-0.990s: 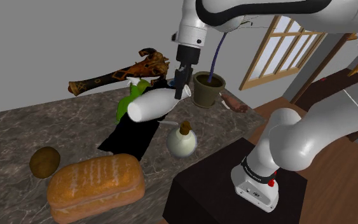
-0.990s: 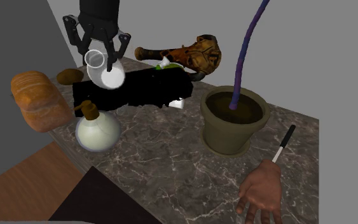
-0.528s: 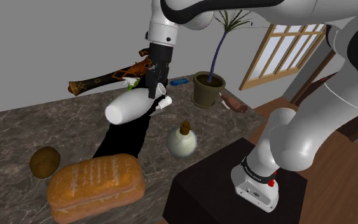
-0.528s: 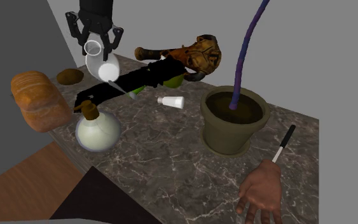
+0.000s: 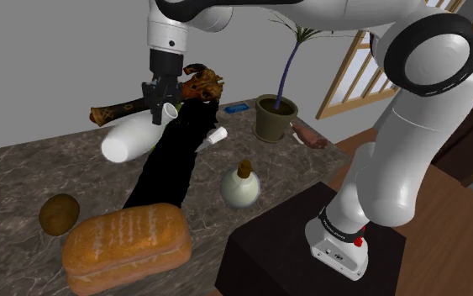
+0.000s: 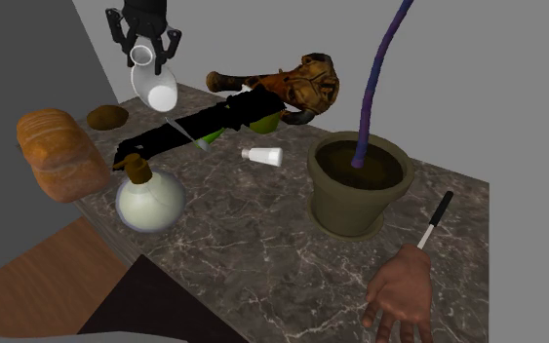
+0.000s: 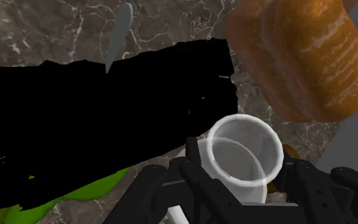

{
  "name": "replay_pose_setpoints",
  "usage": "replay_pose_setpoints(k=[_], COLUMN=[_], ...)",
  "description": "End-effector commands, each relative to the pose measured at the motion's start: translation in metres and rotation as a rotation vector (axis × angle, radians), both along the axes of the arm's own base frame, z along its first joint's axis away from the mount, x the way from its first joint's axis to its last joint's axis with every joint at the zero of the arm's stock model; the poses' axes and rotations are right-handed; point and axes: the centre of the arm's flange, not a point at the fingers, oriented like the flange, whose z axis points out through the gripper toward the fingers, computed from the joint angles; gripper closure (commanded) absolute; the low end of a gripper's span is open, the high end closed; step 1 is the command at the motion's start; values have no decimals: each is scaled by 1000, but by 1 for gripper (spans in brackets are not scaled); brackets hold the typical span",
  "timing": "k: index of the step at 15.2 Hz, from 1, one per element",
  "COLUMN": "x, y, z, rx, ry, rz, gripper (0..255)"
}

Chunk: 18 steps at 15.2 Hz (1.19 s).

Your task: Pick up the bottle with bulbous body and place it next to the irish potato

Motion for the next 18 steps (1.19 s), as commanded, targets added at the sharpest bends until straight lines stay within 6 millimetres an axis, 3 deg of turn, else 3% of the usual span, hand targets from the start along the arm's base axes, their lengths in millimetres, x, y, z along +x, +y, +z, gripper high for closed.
replay_pose_setpoints(k=[1,6,7,18], x=[17,65,82,82], y=[18,63,79,79], z=[2,2,2,-56], rx=[0,0,0,0], ry=[0,0,0,0], rz=[-1,-1,-1,-1], gripper=[255,255,255,255])
